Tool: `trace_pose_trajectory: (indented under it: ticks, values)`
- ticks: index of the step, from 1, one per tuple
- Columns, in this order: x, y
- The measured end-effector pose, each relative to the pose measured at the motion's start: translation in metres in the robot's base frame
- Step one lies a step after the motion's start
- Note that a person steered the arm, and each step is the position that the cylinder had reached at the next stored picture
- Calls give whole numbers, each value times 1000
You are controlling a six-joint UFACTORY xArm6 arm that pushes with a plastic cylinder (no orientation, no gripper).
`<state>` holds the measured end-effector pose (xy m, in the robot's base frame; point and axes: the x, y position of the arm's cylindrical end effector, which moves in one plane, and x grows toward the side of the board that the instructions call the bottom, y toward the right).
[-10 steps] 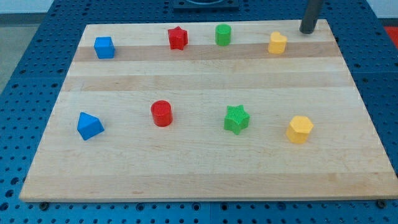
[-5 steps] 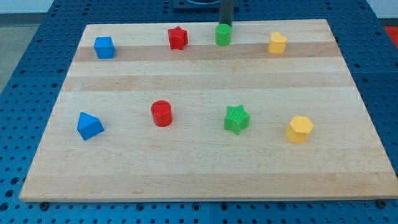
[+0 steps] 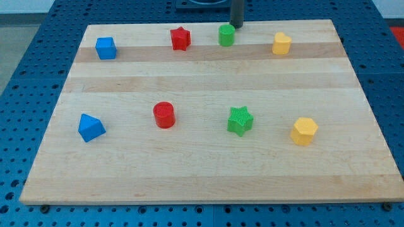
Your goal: Push the green circle bit a down
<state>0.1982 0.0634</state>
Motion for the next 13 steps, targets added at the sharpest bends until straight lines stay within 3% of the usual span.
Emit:
trace_pose_trajectory:
  ticks: [2,3,5,6,7,9,11,13]
  values:
    - [-2,-13]
    - [-2,-48]
    - [50,-49]
    - [51,-49]
    - [19,-49]
    - [14,-16]
    - [70,-16]
    - [93,-16]
